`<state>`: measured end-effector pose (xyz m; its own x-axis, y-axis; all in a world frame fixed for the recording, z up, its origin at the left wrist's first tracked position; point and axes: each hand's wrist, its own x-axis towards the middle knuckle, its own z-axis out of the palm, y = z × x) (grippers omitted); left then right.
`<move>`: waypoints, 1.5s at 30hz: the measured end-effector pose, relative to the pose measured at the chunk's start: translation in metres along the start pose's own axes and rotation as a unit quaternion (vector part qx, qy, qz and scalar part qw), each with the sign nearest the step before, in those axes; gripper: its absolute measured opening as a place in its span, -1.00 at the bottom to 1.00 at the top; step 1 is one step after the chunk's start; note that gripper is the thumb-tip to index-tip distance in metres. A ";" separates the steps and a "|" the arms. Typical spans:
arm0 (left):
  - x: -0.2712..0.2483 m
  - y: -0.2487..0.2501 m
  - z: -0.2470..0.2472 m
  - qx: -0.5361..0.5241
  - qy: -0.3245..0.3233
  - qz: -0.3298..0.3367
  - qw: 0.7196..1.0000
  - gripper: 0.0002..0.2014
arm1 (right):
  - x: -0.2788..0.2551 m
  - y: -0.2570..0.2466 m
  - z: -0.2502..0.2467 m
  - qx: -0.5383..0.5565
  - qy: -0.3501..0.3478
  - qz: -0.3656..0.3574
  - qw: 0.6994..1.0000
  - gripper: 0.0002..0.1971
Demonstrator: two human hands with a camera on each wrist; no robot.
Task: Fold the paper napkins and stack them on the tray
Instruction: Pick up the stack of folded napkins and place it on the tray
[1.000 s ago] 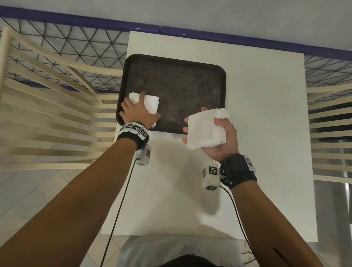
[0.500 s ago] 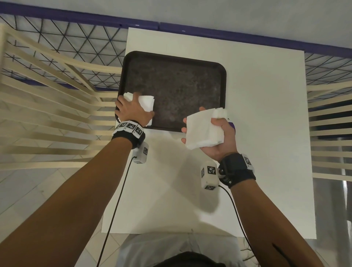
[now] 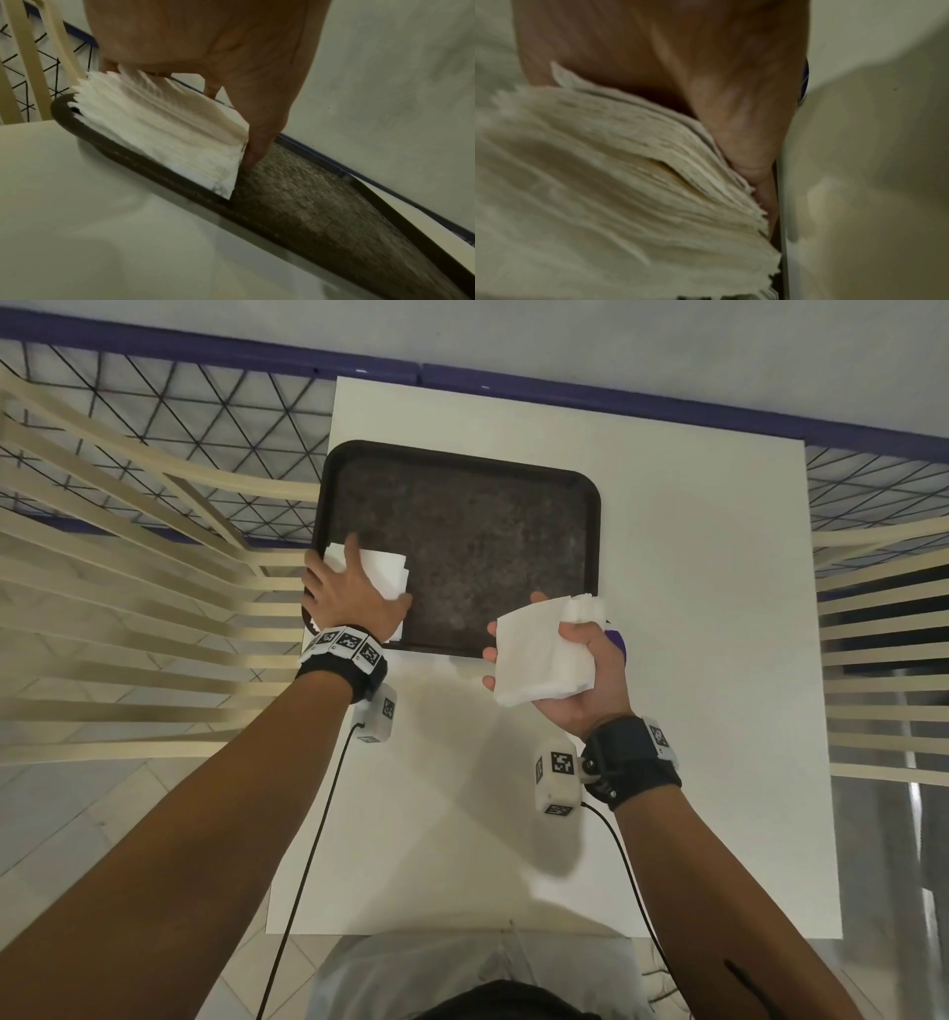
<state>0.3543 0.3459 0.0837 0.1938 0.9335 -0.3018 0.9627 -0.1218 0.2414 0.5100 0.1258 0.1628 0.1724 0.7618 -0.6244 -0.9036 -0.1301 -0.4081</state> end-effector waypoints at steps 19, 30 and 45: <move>-0.131 0.084 -0.074 -0.419 -0.341 0.108 0.834 -0.26 | 0.012 0.006 0.030 -0.462 0.146 -0.259 0.835 -0.22; -0.132 0.063 -0.049 -0.568 -0.373 -0.025 0.733 -0.57 | -0.010 0.009 0.036 -0.661 0.122 -0.164 0.721 0.23; -0.144 0.053 -0.055 -0.582 -0.388 -0.023 0.714 -0.60 | -0.014 -0.022 0.055 -0.791 0.073 -0.226 0.564 -0.64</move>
<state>0.3667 0.2239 0.1907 0.6478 0.4042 -0.6457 0.2505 0.6875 0.6816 0.5053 0.1530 0.2173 0.3797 0.8984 -0.2205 0.7058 -0.4355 -0.5587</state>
